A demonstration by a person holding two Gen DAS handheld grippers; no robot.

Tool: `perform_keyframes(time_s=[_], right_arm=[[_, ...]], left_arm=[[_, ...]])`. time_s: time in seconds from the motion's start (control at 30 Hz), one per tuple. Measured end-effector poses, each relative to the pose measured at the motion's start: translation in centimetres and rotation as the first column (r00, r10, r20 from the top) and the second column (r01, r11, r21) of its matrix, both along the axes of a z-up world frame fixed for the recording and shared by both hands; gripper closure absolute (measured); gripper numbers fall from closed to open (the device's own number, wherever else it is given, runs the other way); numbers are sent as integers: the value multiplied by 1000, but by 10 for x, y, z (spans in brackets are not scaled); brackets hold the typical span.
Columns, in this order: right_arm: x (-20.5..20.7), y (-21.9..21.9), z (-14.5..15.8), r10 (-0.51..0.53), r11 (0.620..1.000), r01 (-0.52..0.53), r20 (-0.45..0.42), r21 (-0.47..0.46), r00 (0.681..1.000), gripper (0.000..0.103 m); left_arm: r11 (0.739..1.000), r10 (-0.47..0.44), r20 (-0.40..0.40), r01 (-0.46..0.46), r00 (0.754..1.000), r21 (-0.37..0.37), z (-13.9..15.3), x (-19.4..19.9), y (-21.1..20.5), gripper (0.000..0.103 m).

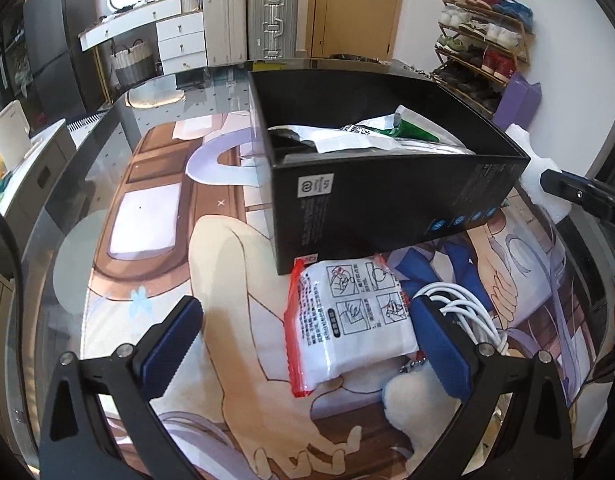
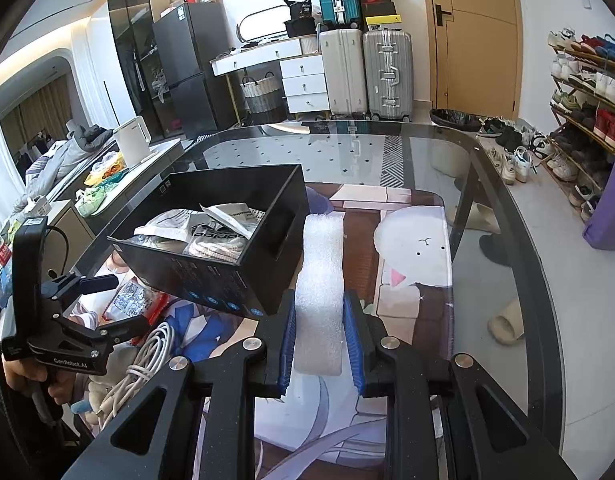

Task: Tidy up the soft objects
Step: 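Grasp the white foam sleeve with the right tool while the left tool grasps the red-edged packet, then lift both held items and carry them over the black box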

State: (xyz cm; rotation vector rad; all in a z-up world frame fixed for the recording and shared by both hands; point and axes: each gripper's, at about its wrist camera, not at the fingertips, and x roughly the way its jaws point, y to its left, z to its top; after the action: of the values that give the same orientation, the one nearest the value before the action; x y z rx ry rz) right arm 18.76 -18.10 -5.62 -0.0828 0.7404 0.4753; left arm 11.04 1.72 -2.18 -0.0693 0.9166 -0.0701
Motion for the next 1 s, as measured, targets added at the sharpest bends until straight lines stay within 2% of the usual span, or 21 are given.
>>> perform_keyframes(time_s=[0.1,0.2,0.3,0.37,0.7,1.0], right_arm=[[0,1,1,-2,1000,2,6,-1,1000,80],[-3,2,4,2,1000,-2,13,1,1000,80],[-6,1,7,4,1000,-4,19,3,1000,80],[-7,1,8,4,1000,-4,21,4,1000,80],[-14,2,18,22,1000,-23,48,18,999,80],[-26,5,31,51,998,-54,84,36,995,80]], left_arm=[[1000,-14,5,14,1000,-3,1,-2,-1,6],[1000,-25,13,25,1000,-1,2,-4,-2,15],[999,-46,21,46,999,-14,4,-6,-4,31],[997,-73,29,73,997,-17,5,-9,-7,50],[994,-106,65,108,992,-29,21,-15,-5,52],[991,-116,150,125,982,-55,51,-29,1,52]])
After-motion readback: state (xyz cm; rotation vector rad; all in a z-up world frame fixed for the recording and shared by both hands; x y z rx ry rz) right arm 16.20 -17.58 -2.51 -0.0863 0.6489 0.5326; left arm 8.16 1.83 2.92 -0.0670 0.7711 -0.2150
